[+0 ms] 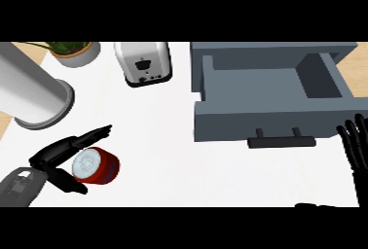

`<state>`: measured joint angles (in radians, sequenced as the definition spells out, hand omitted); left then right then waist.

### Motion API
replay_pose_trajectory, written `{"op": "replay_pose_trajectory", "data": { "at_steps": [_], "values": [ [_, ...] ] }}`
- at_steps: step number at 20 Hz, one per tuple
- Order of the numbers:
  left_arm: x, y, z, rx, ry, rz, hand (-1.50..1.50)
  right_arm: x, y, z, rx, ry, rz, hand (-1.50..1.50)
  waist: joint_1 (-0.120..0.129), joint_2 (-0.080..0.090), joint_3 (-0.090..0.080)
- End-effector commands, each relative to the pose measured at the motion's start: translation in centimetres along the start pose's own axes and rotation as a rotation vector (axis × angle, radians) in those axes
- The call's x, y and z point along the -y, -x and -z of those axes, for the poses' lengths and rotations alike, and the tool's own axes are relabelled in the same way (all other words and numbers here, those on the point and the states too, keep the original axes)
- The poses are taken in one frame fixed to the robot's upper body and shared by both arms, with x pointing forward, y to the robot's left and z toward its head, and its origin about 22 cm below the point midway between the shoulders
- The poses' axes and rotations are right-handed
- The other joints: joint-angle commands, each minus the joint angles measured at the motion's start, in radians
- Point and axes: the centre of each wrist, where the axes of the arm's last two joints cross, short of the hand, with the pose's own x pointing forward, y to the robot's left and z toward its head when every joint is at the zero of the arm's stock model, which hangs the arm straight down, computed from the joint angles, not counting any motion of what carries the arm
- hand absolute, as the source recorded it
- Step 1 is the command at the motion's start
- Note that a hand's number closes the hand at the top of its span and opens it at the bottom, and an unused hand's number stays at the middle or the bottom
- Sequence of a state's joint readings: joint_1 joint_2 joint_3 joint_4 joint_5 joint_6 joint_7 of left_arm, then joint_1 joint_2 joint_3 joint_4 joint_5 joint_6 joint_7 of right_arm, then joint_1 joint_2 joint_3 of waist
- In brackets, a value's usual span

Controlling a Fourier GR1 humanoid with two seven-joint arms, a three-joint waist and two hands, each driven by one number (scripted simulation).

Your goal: Pick up the can, place it into the drawer and close the drawer

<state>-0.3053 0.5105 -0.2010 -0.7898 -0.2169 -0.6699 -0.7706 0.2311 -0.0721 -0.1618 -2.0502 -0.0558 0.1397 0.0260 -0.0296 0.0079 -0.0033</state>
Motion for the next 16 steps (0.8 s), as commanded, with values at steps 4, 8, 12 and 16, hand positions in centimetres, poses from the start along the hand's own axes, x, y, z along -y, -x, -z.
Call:
{"op": "replay_pose_trajectory", "data": {
  "at_steps": [4, 8, 12, 16],
  "values": [
    [-1.8, 0.1, 0.5, 0.132, 0.106, -0.132, -1.50, 0.3, -0.6, 0.9, -0.006, 0.000, -0.011, -1.50, -0.002, 0.003, 0.000],
    [0.2, 1.8, 0.9, 0.139, 0.113, -0.129, -1.50, -0.3, -1.6, 0.7, 0.000, -0.004, -0.011, -1.50, 0.000, 0.002, -0.001],
    [0.8, 1.9, 2.3, 0.124, 0.137, -0.148, -1.50, 1.1, -1.5, -0.4, -0.010, 0.012, -0.011, -1.50, 0.004, -0.003, 0.001],
    [1.1, 1.3, 4.9, 0.140, 0.157, -0.149, -1.50, 0.5, -1.3, -0.4, -0.007, 0.018, -0.008, -1.50, 0.005, -0.003, 0.002]
  ]
}}
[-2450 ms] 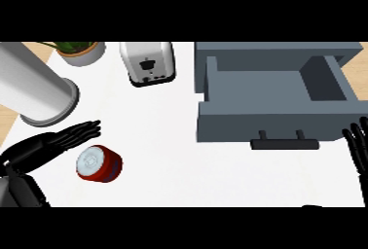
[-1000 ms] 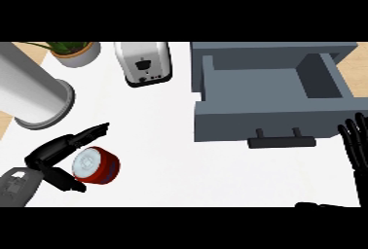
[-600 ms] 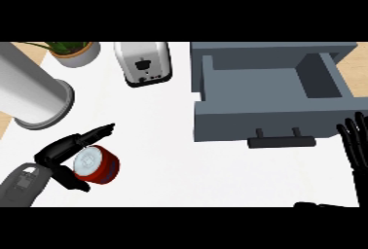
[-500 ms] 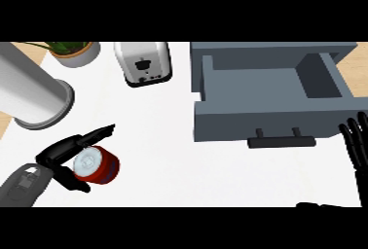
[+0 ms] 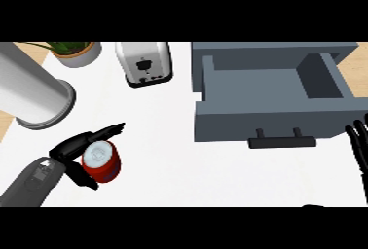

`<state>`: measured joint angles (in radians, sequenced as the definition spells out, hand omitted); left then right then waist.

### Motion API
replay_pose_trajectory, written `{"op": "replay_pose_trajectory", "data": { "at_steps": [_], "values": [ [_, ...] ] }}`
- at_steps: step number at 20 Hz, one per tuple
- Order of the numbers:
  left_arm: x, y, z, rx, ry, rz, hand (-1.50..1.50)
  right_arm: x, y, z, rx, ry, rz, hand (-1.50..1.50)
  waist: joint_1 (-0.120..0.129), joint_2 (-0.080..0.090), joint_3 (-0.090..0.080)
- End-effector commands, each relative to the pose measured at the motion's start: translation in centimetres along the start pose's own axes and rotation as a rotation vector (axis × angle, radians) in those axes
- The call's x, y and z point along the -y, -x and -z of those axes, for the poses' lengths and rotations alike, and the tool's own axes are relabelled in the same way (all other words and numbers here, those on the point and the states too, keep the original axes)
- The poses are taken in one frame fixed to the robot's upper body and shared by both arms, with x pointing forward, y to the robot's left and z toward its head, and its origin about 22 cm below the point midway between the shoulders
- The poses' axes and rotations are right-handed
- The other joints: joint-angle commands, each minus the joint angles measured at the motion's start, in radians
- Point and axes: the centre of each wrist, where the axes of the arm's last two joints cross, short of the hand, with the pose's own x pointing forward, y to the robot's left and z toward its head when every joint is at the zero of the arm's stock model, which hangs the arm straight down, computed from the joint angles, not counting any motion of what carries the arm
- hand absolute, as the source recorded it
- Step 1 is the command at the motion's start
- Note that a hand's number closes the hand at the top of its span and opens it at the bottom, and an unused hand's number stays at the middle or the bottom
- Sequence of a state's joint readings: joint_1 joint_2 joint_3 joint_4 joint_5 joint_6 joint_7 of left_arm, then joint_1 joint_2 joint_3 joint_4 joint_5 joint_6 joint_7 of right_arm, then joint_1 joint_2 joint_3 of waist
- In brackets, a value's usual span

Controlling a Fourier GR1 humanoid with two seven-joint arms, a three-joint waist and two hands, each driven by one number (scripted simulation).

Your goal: Pick up the can, place it into the drawer and close the drawer

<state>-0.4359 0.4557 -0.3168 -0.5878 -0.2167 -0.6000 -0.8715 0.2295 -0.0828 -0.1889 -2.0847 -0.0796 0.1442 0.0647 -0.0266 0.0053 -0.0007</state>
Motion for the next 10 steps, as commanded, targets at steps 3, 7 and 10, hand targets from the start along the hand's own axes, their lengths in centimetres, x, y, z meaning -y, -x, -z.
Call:
{"op": "replay_pose_trajectory", "data": {
  "at_steps": [3, 7, 10],
  "values": [
    [1.0, 0.6, 0.9, 0.102, 0.126, -0.158, -1.50, 0.1, -0.5, -1.5, -0.003, -0.014, 0.007, -1.50, 0.001, -0.003, -0.001],
    [0.8, 0.8, 0.7, 0.121, 0.135, -0.159, -1.50, -0.2, 0.6, -0.7, -0.005, 0.003, 0.011, -1.50, 0.004, 0.002, -0.001],
    [2.7, 1.2, 2.3, 0.125, 0.157, -0.136, -1.50, 0.1, 0.5, -1.1, -0.015, 0.001, 0.005, -1.50, 0.007, -0.001, -0.001]
  ]
}}
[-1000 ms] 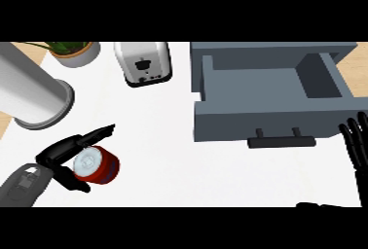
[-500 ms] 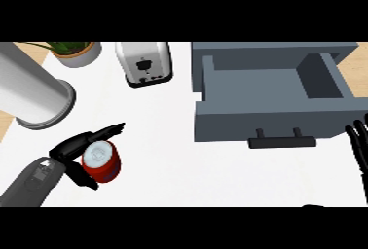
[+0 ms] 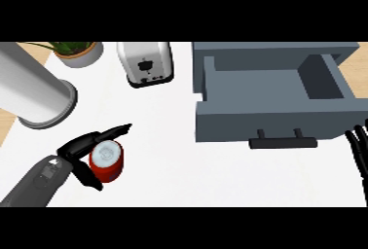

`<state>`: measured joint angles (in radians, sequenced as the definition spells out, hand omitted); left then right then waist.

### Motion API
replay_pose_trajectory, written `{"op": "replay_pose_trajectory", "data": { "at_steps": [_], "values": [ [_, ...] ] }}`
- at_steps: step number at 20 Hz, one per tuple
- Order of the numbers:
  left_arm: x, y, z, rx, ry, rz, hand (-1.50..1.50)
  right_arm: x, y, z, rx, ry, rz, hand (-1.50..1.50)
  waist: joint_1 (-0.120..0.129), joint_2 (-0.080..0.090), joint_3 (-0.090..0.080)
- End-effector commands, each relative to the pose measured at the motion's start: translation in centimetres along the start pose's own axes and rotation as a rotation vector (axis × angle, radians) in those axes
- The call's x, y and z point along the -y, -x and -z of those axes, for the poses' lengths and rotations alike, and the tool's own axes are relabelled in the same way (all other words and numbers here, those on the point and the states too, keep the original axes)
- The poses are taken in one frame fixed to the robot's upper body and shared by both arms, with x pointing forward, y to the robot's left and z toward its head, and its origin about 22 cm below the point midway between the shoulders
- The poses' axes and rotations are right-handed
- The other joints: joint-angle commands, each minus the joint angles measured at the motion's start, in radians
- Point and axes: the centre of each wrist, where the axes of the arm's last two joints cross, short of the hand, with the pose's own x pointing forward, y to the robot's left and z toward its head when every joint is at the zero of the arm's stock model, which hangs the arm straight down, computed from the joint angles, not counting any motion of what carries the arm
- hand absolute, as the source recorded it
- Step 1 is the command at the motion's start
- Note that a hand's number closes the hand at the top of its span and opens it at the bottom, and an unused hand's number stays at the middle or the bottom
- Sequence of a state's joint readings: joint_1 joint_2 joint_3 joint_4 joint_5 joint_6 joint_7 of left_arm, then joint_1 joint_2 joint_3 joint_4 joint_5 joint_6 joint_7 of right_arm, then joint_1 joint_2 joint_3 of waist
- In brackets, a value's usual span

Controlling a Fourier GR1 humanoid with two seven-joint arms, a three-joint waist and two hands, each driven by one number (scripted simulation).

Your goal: Pick up the can, place it into the drawer and close the drawer

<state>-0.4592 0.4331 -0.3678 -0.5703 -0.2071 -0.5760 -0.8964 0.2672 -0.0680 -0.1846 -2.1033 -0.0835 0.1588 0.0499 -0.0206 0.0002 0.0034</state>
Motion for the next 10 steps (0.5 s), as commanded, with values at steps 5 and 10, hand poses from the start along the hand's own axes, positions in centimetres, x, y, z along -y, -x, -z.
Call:
{"op": "replay_pose_trajectory", "data": {
  "at_steps": [5, 10],
  "values": [
    [2.7, 1.1, 0.6, 0.132, 0.133, -0.180, 1.50, 0.9, -1.6, -1.1, 0.010, 0.009, 0.010, -1.50, -0.002, 0.001, -0.005],
    [3.8, 1.0, 2.2, 0.133, 0.185, -0.228, 1.50, 0.1, 0.2, 0.4, -0.008, 0.019, 0.008, -1.50, 0.010, 0.006, -0.005]
  ]
}}
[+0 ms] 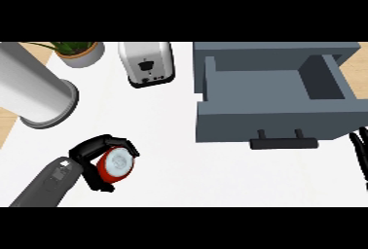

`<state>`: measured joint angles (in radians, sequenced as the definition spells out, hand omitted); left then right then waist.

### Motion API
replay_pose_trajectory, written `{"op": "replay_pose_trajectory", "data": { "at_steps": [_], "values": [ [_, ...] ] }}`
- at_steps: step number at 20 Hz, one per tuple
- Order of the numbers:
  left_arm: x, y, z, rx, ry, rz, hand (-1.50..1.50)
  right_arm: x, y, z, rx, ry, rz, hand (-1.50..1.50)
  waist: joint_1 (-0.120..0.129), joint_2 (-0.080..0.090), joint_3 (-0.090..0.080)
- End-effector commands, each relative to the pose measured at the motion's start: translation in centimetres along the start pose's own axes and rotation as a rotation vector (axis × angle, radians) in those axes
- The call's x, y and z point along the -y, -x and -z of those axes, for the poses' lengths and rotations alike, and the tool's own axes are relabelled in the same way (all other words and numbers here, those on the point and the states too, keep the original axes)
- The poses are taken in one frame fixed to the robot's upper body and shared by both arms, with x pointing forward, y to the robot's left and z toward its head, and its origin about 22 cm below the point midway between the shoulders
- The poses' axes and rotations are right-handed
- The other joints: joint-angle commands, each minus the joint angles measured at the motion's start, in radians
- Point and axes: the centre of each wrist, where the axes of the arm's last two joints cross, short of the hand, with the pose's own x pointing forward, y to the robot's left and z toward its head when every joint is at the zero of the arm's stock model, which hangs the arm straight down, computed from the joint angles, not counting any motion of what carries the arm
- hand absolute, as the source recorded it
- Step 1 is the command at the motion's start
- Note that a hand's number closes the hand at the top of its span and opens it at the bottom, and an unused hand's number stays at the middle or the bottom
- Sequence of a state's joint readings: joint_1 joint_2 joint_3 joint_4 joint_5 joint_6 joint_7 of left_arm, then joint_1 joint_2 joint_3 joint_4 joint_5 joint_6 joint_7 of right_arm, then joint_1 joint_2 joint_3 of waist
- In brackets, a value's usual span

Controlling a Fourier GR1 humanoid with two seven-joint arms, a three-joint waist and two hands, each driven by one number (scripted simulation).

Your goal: Pick up the can, place it into the drawer and close the drawer

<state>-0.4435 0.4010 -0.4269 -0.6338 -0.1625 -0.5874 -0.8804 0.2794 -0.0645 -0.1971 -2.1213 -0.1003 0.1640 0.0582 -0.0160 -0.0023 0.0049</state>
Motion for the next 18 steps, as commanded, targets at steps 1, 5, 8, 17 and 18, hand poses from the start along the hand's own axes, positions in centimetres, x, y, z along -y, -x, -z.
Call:
{"op": "replay_pose_trajectory", "data": {
  "at_steps": [1, 5, 8, 17, 18],
  "values": [
    [1.5, 1.1, -0.1, 0.093, 0.118, -0.203, 1.50, -0.1, -0.9, 0.9, 0.031, -0.018, -0.001, -1.50, 0.003, 0.007, -0.006],
    [2.1, 0.7, -0.8, 0.097, 0.151, -0.228, 1.50, 0.5, -1.3, -1.0, -0.005, 0.026, 0.005, -1.50, 0.010, -0.001, -0.005],
    [2.5, 2.6, -1.4, 0.053, -0.423, -0.248, 1.50, 0.4, -0.5, -0.7, 0.006, 0.023, -0.001, -1.50, 0.028, 0.004, -0.004],
    [0.9, 0.2, 1.9, 0.066, -1.114, -0.270, 1.50, 0.2, -1.9, -2.0, 0.002, 0.043, -0.002, -1.50, 0.022, -0.005, -0.003],
    [0.7, -1.2, 3.2, 0.091, -1.117, -0.231, 1.50, 0.5, -0.3, -1.4, 0.007, 0.060, -0.001, -1.50, 0.029, -0.006, -0.003]
  ]
}}
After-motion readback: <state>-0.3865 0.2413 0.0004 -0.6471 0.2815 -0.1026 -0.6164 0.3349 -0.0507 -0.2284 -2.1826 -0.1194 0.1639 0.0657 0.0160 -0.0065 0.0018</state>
